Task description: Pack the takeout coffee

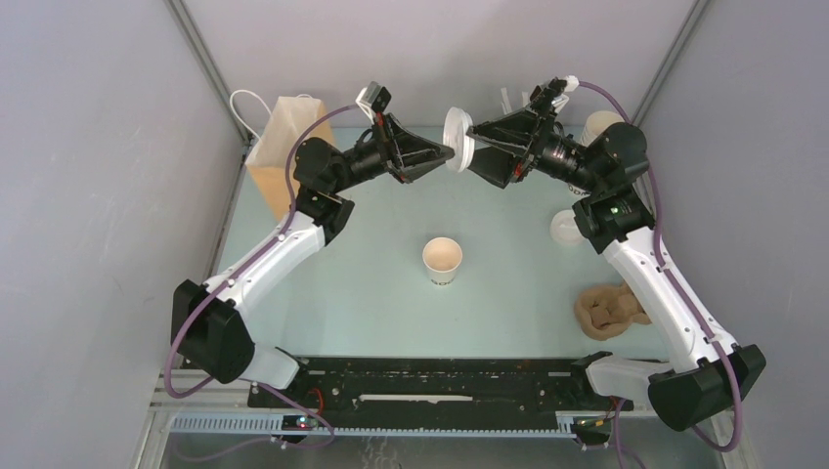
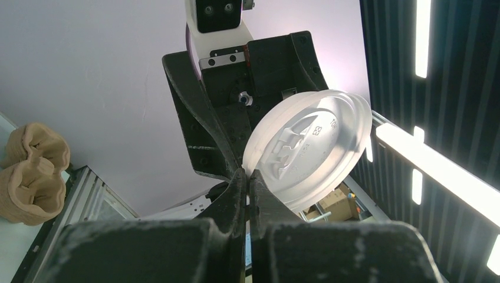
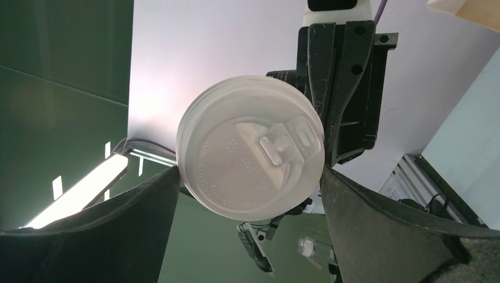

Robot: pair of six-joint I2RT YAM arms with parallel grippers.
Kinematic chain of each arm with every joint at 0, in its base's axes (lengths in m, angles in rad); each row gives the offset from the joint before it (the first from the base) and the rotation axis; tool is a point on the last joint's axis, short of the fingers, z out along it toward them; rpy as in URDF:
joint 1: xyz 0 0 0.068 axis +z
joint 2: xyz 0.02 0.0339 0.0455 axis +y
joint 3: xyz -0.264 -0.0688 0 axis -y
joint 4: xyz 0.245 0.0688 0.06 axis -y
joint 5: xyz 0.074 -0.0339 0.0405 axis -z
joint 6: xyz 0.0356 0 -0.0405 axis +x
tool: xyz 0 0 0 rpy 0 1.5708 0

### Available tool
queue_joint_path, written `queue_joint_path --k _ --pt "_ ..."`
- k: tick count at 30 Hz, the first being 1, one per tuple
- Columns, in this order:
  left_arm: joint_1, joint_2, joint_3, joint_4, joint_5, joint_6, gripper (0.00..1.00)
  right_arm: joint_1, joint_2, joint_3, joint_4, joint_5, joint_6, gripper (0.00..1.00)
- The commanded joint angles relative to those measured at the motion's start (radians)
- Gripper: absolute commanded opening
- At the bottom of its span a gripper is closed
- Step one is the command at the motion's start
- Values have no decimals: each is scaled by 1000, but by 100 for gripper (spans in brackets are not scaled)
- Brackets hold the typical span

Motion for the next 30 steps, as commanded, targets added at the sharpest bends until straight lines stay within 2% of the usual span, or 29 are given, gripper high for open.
queue_joint_path --k 1,8,16,22,30 --pt "1 -31 -17 39 27 10 0 -3 3 0 29 19 24 95" --pt "1 -32 -16 39 31 15 0 -5 18 1 84 11 70 98" --pt "6 -31 -15 39 29 15 0 -2 38 -17 151 9 115 91" --pt "10 -36 -19 22 27 23 0 0 30 -18 100 12 67 97" --pt "18 -39 -14 -13 30 41 0 -2 32 -18 74 10 52 93"
